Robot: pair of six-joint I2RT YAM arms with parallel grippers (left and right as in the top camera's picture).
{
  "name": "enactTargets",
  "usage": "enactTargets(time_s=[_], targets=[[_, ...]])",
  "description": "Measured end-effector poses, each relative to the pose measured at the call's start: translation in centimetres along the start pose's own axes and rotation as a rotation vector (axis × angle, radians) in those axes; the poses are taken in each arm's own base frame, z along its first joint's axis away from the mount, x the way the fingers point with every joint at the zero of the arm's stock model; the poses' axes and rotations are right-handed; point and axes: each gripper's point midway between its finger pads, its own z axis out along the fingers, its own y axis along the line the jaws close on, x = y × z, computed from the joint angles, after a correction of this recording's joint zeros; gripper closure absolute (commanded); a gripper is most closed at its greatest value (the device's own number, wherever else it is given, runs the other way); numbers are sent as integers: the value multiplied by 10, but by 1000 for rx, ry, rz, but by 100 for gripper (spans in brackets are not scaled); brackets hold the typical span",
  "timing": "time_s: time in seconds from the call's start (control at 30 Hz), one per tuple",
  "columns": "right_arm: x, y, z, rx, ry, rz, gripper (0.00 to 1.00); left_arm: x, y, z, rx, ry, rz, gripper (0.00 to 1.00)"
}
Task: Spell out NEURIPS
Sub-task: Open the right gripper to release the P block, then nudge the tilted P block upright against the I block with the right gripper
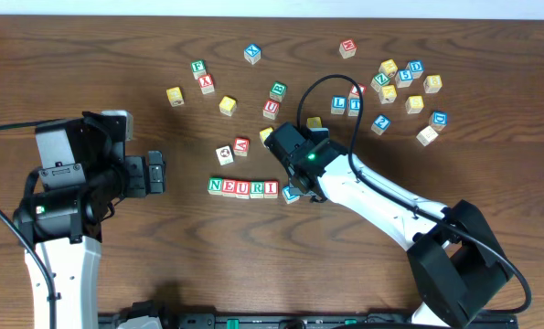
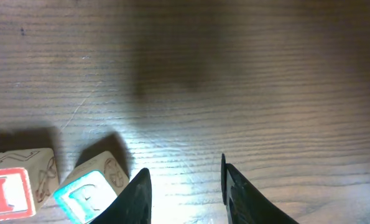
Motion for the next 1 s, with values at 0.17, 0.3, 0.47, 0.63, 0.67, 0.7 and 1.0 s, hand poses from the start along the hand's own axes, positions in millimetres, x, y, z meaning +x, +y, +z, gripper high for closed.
enactTargets(time_s=[0.17,0.3,0.47,0.63,0.67,0.7,1.0], targets=[[7,2,3,-14,26,26,68,0,0,0,0,0,0,1],[22,-5,12,4,64,38,71,0,0,0,0,0,0,1],[39,-10,22,15,110,42,72,0,0,0,0,0,0,1],[41,-4,24,-8,110,42,71,0,0,0,0,0,0,1],[42,0,23,-19,106,40,71,0,0,0,0,0,0,1],[42,3,23,-28,104,37,71,0,0,0,0,0,0,1],[46,27,18,-96,90,8,71,0,0,0,0,0,0,1]])
